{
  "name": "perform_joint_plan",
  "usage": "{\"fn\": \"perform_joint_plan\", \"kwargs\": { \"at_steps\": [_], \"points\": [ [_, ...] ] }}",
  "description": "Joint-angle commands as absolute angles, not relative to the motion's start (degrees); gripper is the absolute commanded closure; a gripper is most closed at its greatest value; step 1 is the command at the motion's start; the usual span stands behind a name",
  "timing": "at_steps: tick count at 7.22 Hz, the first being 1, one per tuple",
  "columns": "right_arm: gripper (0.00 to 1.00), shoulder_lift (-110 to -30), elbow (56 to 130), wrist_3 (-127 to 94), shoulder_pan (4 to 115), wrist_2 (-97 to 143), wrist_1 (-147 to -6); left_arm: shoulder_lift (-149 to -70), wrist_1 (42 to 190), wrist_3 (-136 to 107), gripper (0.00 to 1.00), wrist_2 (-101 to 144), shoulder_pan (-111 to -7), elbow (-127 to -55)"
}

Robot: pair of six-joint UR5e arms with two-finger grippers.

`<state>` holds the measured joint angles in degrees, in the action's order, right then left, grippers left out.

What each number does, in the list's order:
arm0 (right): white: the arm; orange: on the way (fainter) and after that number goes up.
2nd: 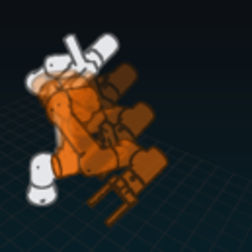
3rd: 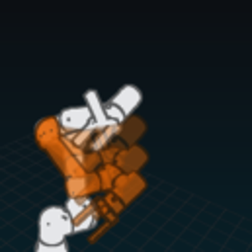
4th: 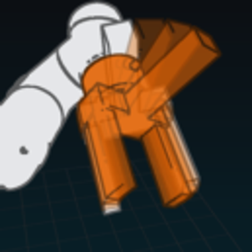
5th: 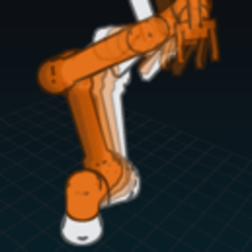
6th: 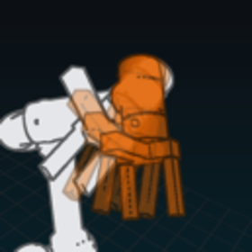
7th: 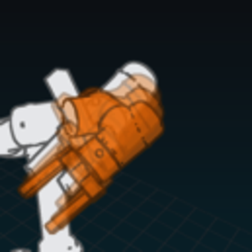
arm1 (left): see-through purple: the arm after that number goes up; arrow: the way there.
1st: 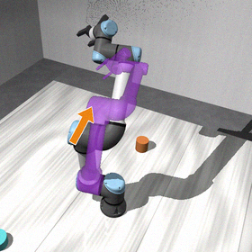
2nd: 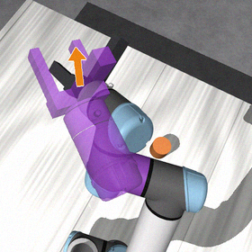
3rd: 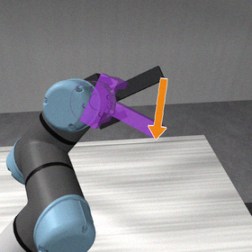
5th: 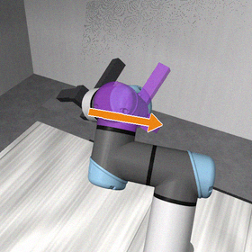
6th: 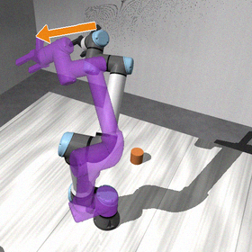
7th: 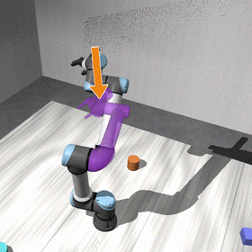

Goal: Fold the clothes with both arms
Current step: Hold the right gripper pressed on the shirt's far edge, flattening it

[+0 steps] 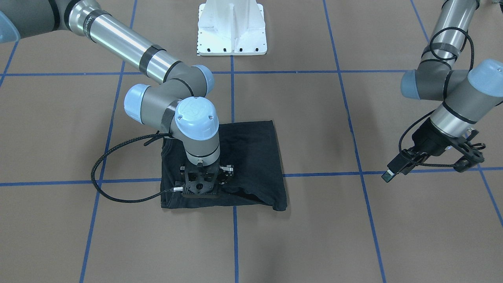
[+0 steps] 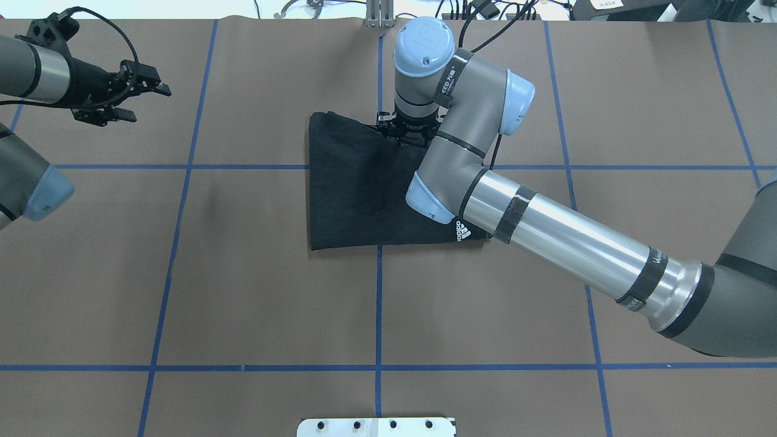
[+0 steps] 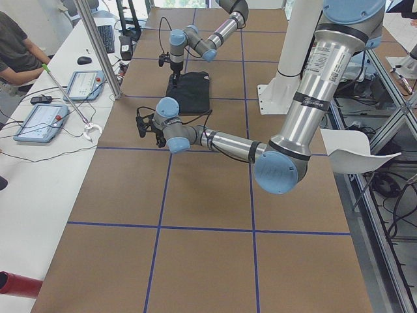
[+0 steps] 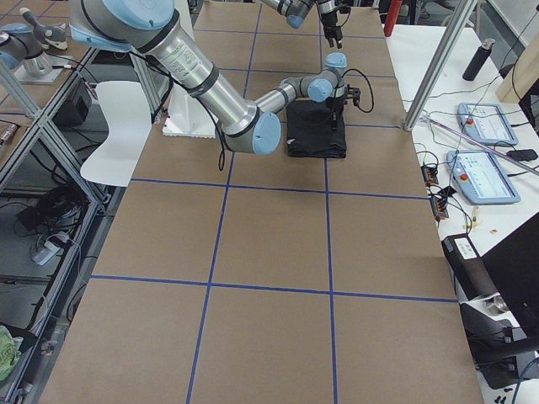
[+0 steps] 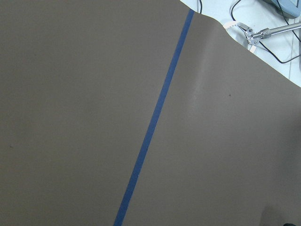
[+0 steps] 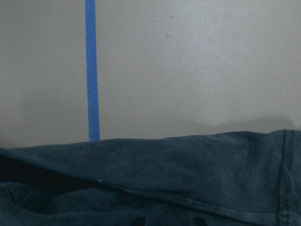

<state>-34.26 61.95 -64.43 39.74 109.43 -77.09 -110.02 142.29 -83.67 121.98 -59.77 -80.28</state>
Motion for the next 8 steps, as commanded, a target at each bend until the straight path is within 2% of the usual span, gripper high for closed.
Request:
{"fn": "perform_joint_plan", "kwargs": {
  "at_steps": [1,8],
  "points": [
    [0.74,-34.54,61.44,-63.64,40.69,109.34,-77.08,-110.04,142.29,-83.67,0.0,121.99,-59.77,-80.33],
    [0.73,-34.28,60.91,-64.16,40.26,109.78,-76.99,-109.95,142.29,-84.02,0.0,121.99,-59.77,-80.6]
  ]
}}
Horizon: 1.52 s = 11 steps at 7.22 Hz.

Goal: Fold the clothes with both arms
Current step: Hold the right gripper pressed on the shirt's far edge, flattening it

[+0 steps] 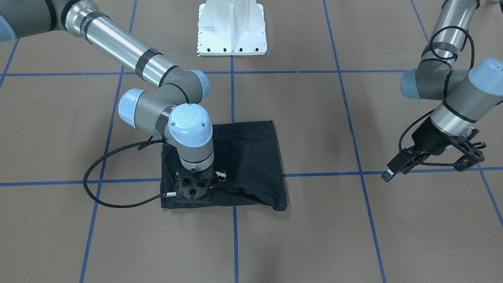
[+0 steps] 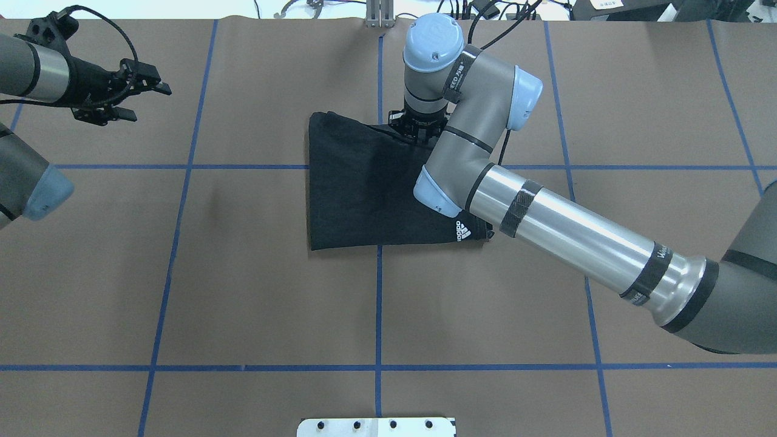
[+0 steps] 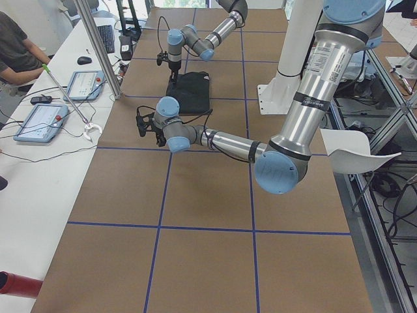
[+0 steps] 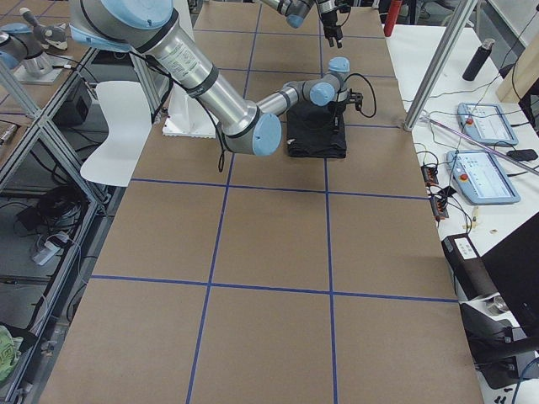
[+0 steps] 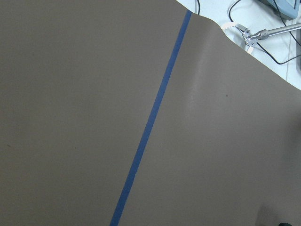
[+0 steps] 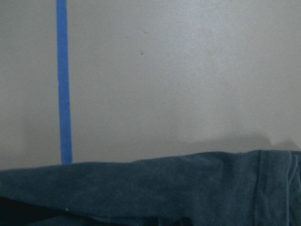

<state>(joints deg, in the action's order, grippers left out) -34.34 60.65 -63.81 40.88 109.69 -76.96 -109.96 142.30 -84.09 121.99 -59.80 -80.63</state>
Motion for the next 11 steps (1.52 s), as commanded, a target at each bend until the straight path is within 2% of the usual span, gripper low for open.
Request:
{"fn": "perform_joint_plan", "kwargs": {
  "at_steps": [1,11],
  "points": [
    [0.72,-34.54,60.82,-64.25,39.56,109.78,-76.91,-110.04,142.29,-84.11,0.0,121.99,-59.77,-80.51],
    [0.76,-34.37,57.13,-61.44,42.97,109.6,-76.82,-109.95,142.29,-84.29,0.0,121.99,-59.85,-81.12]
  ]
}}
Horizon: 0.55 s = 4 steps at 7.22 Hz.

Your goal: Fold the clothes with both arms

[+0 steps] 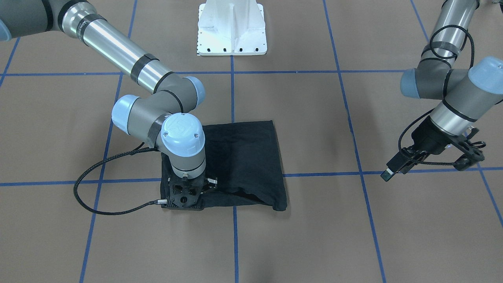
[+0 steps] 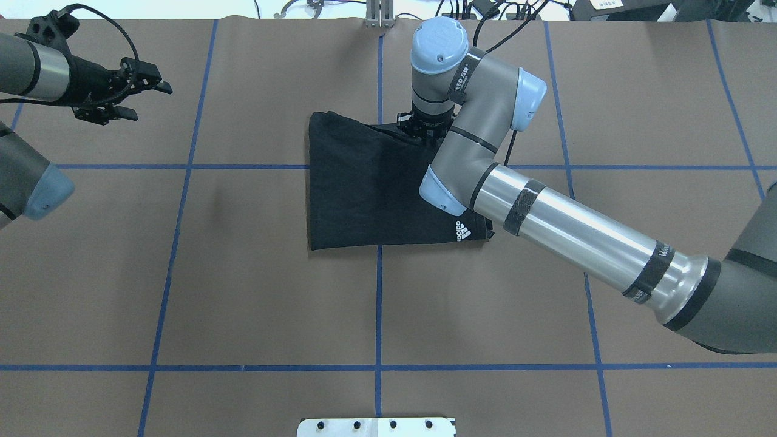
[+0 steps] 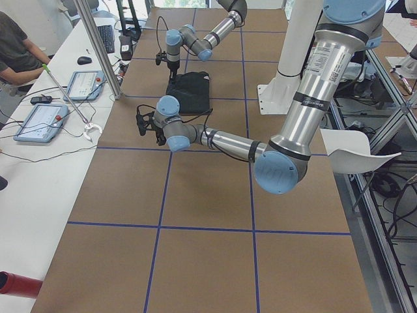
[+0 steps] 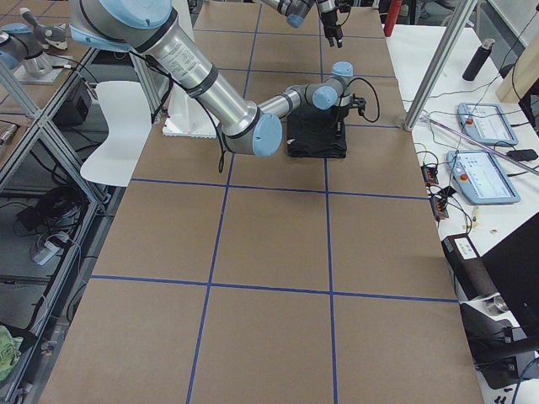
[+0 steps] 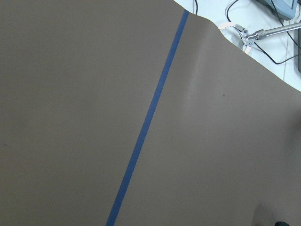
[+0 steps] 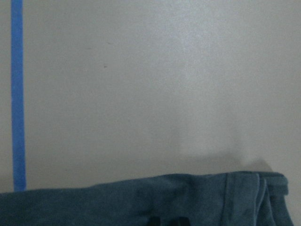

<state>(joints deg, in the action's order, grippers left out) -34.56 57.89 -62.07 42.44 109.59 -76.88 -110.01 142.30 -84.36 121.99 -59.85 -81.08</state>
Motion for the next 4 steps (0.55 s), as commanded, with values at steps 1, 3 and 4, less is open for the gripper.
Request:
{"fn": "perform_joint_plan", "kwargs": {
  "at_steps": [1,3,4],
  "points": [
    [0.76,-34.28,56.69,-60.65,43.94,109.69,-76.73,-109.95,142.29,-84.29,0.0,121.99,-59.85,-81.12],
    [0.79,-34.01,56.78,-55.75,48.14,111.69,-76.82,-110.04,142.29,-83.59,0.0,122.08,-59.77,-80.77],
    [0.8,-34.01,57.3,-52.85,51.3,115.8,-76.99,-110.3,142.29,-83.06,0.0,121.99,-60.11,-80.77]
  ]
}}
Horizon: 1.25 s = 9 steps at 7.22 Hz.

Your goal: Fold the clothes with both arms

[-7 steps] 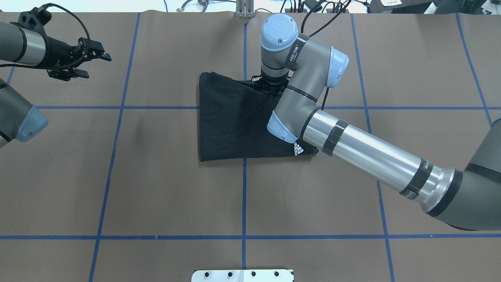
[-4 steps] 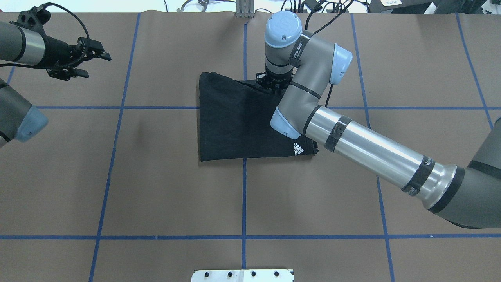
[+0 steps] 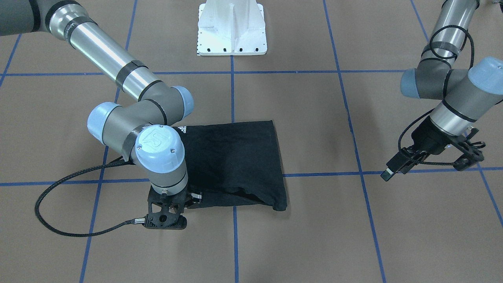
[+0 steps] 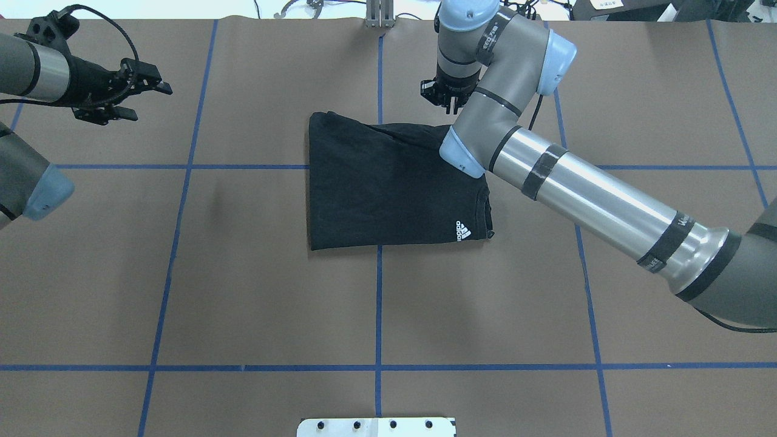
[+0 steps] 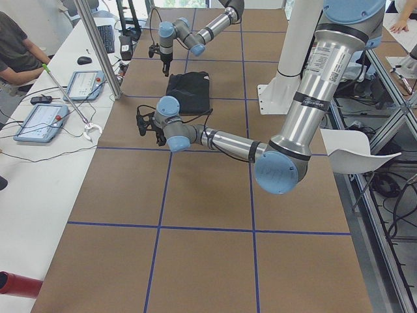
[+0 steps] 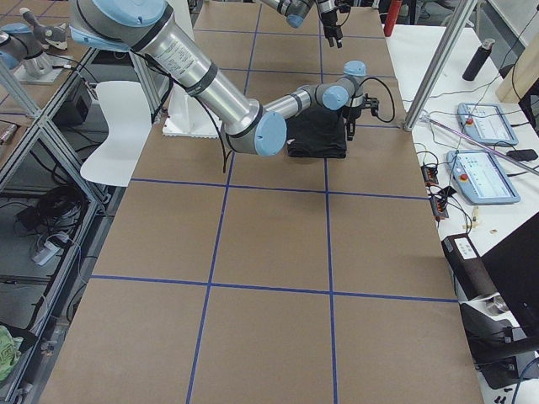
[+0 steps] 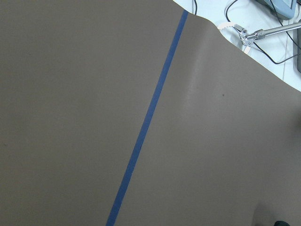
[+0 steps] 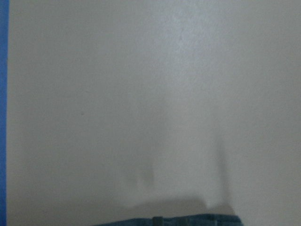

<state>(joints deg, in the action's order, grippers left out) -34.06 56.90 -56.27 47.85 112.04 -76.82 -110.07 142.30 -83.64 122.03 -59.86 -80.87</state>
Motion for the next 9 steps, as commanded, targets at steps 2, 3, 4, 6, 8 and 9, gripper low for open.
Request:
{"fn": "perform_joint_plan", "kwargs": {
  "at_steps": [2,3,4,6,8,9],
  "points": [
    [0.86,-34.89,57.48,-47.14,56.49,118.99,-77.87,-110.3,141.68,-70.46,0.0,121.82,-62.03,-80.42],
    [0.79,-36.11,57.57,-43.54,59.38,120.83,-79.79,-110.22,139.94,-66.05,0.0,121.73,-63.01,-80.51],
    [0.6,-38.12,58.61,-40.81,61.85,123.37,-81.81,-109.87,139.75,-60.44,0.0,121.73,-64.32,-80.25],
    [0.0,-45.32,63.08,-37.2,66.42,127.24,-81.91,-107.15,140.01,-48.13,0.0,122.16,-67.05,-79.37],
    [0.0,-55.23,70.8,-34.73,70.73,132.61,-81.65,-104.78,139.84,-38.98,0.0,130.21,-73.17,-79.02],
    [0.0,-62.07,76.23,-31.32,71.71,132.54,-81.39,-102.5,139.83,-28.76,0.0,131.73,-77.65,-78.84]
  ]
}}
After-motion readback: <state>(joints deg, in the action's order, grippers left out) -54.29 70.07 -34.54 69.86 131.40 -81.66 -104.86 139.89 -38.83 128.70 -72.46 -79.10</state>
